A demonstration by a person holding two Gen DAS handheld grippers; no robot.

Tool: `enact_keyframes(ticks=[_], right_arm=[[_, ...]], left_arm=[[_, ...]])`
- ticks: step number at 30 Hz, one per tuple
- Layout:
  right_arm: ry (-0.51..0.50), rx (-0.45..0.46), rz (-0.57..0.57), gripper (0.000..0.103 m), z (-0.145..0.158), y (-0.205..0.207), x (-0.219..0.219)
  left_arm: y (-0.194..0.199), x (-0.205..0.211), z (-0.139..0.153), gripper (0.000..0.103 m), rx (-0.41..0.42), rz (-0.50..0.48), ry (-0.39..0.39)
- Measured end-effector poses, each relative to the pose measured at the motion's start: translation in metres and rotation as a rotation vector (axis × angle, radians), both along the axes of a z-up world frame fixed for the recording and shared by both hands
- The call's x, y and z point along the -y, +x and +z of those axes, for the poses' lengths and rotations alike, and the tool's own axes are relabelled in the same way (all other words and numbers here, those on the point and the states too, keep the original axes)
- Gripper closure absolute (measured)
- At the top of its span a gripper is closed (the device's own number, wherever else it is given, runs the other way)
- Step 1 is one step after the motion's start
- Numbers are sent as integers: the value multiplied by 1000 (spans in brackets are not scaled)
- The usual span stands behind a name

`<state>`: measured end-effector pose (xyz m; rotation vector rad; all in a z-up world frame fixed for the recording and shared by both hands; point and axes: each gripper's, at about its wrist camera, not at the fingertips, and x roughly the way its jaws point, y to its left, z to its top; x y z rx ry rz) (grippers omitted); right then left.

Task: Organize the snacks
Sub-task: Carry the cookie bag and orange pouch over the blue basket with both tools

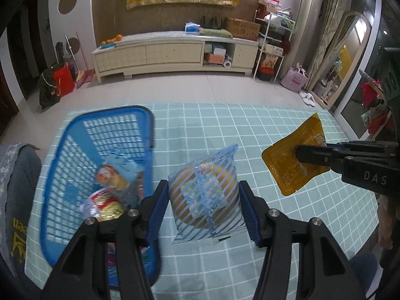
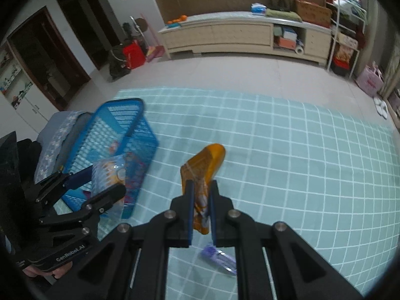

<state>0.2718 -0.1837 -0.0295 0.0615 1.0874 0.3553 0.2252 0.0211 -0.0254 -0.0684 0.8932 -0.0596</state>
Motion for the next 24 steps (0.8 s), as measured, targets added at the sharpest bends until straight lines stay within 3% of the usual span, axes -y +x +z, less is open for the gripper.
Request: enact_keyframes(ticks=[11, 24], right_arm=[[29, 54, 68, 89, 26, -13, -59], [77, 34, 143, 89, 22, -2, -125]], left_arm=[[-34, -71, 22, 50, 32, 43, -11], [-44, -138, 26, 50, 36, 123, 35]])
